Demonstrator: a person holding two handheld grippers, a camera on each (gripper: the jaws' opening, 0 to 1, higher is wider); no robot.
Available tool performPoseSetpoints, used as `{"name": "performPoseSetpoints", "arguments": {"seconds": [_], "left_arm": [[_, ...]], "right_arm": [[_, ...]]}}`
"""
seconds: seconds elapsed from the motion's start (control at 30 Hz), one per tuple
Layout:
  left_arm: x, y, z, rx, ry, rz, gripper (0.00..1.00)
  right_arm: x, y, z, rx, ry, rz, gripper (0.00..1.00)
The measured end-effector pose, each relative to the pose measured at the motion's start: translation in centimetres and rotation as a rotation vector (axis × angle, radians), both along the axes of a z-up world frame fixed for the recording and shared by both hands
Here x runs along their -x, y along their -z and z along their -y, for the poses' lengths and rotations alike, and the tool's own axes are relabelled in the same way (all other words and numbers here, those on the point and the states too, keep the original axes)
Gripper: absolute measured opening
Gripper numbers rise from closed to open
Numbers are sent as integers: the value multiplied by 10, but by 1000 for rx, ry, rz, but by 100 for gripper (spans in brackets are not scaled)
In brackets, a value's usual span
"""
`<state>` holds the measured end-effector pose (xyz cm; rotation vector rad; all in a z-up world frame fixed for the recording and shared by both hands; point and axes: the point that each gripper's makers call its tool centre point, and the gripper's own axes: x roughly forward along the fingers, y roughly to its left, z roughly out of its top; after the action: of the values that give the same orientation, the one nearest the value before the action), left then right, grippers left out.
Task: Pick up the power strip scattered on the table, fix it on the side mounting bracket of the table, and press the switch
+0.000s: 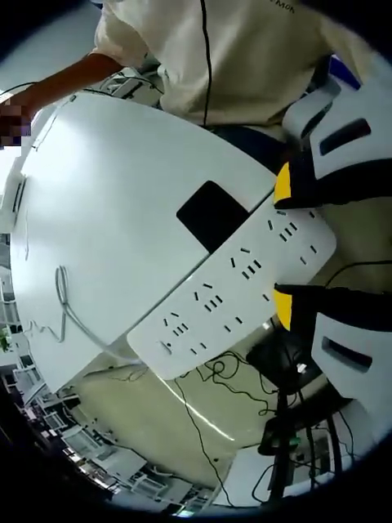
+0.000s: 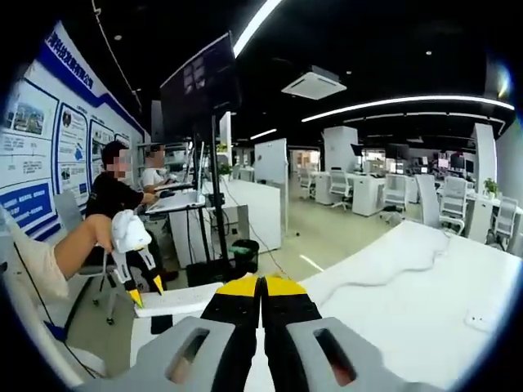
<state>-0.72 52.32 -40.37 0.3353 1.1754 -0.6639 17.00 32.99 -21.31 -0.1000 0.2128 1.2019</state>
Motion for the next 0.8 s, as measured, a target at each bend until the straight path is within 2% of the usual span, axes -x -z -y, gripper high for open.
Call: {"name": "performPoseSetpoints", "arguments": {"seconds": [0.53,0.8], "left_arm": [[1,0,0,-2,-6,0,42],[1,-1,0,4,-9,4,42]], "right_arm": [[10,10,-53,57,-127,4,0],[16,14,-82,75,-197,-28,0]]}}
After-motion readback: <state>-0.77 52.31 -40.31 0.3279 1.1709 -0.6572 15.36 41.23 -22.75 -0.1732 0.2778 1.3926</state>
